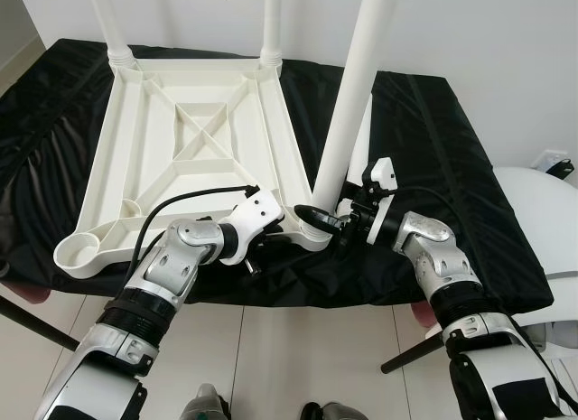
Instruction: Building children table
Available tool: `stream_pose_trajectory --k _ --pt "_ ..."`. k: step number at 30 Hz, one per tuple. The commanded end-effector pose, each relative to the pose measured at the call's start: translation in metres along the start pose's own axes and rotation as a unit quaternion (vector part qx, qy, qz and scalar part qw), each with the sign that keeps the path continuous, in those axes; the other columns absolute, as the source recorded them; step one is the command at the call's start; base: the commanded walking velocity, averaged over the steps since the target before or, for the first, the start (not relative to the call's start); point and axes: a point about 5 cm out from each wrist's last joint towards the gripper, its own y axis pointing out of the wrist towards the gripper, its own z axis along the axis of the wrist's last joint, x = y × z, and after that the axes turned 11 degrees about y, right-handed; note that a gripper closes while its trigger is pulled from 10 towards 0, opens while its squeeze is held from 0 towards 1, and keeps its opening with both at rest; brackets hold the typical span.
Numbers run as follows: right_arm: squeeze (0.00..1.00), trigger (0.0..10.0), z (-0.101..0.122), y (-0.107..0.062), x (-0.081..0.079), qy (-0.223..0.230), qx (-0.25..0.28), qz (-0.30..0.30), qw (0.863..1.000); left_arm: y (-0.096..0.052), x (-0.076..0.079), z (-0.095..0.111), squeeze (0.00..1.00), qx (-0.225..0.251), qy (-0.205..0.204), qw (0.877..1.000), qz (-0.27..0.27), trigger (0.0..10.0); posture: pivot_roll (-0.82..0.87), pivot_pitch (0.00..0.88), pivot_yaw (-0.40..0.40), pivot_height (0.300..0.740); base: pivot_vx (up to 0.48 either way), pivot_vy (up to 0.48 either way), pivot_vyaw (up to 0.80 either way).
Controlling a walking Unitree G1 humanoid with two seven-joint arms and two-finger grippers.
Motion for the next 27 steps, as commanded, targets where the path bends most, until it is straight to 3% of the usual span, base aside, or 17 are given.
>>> stream_pose_trajectory --k 1,6,7,10,11,16,17,19,20,21,22,24,25,26,27 --pt "0.00 10.0 0.0012 0.0013 0.0009 -0.005 0.006 0.000 1.000 -0.0010 -0.0023 0.0118 0.00 0.016 0.033 0.999 0.004 10.0 0.08 0.044 -0.037 0.740 0.000 0.000 0.00" --pt "0.00 9.6 0.0004 0.0018 0.0016 -0.004 0.006 0.000 1.000 -0.0004 -0.0006 0.0117 0.00 0.015 0.034 0.999 0.000 10.0 0.08 0.044 -0.038 0.740 0.000 0.000 0.00" --pt "0.00 7.0 0.0001 0.0023 0.0021 -0.004 0.005 0.000 1.000 -0.0003 -0.0002 0.0116 0.00 0.015 0.035 0.999 -0.001 10.0 0.08 0.045 -0.037 0.740 0.000 0.000 0.00" --pt "0.00 6.9 -0.0005 0.0028 0.0025 -0.004 0.005 0.000 1.000 -0.0001 0.0002 0.0117 0.00 0.015 0.035 0.999 -0.002 10.0 0.08 0.046 -0.038 0.740 0.000 0.000 0.00" --pt "0.00 4.7 -0.0010 0.0032 0.0025 -0.004 0.004 0.001 1.000 -0.0001 0.0006 0.0115 0.00 0.014 0.035 0.999 -0.003 10.0 0.08 0.050 -0.039 0.740 0.000 0.000 0.00" --pt "0.00 4.9 -0.0019 0.0035 0.0023 -0.003 0.004 0.002 1.000 -0.0002 0.0014 0.0108 0.00 0.013 0.035 0.999 -0.004 10.0 0.08 0.051 -0.039 0.740 0.000 0.000 0.00" --pt "0.00 4.1 -0.0029 0.0033 0.0022 -0.002 0.003 0.002 1.000 -0.0003 0.0023 0.0105 0.00 0.013 0.035 0.999 -0.006 10.0 0.08 0.056 -0.038 0.740 0.000 0.000 0.00" --pt "0.00 4.0 -0.0039 0.0029 0.0020 0.000 0.002 0.003 1.000 -0.0005 0.0030 0.0102 0.00 0.012 0.036 0.999 -0.007 10.0 0.08 0.058 -0.038 0.740 0.000 0.000 0.00" --pt "0.00 1.8 -0.0046 0.0025 0.0020 0.001 0.001 0.004 1.000 -0.0007 0.0037 0.0102 0.00 0.012 0.036 0.999 -0.008 10.0 0.08 0.060 -0.038 0.740 0.000 0.000 0.00" --pt "0.00 1.8 -0.0046 0.0025 0.0020 0.001 0.001 0.004 1.000 -0.0007 0.0037 0.0102 0.00 0.012 0.036 0.999 -0.008 10.0 0.08 0.060 -0.038 0.740 0.000 0.000 0.00" --pt "0.00 0.0 -0.0055 0.0021 0.0017 0.003 0.001 0.005 1.000 -0.0009 0.0037 0.0101 0.00 0.011 0.036 0.999 -0.008 10.0 0.08 0.063 -0.038 0.740 0.000 0.000 0.00" --pt "0.00 0.0 -0.0059 0.0020 0.0015 0.003 0.001 0.006 1.000 -0.0010 0.0037 0.0101 0.00 0.011 0.036 0.999 -0.008 10.0 0.08 0.063 -0.038 0.740 0.000 0.000 0.00" --pt "0.00 4.1 -0.0065 0.0017 0.0014 0.003 0.001 0.004 1.000 -0.0009 0.0036 0.0103 0.00 0.011 0.036 0.999 -0.008 10.0 0.08 0.066 -0.038 0.740 0.000 0.000 0.00" --pt "0.00 4.1 -0.0067 0.0015 0.0013 0.003 0.001 0.004 1.000 -0.0009 0.0035 0.0105 0.00 0.012 0.035 0.999 -0.008 10.0 0.08 0.066 -0.038 0.740 0.000 0.000 0.00" --pt "0.00 10.0 -0.0072 0.0014 0.0010 0.003 0.000 0.004 1.000 -0.0008 0.0030 0.0106 0.00 0.012 0.035 0.999 -0.007 10.0 0.08 0.067 -0.038 0.740 0.000 0.000 0.00"
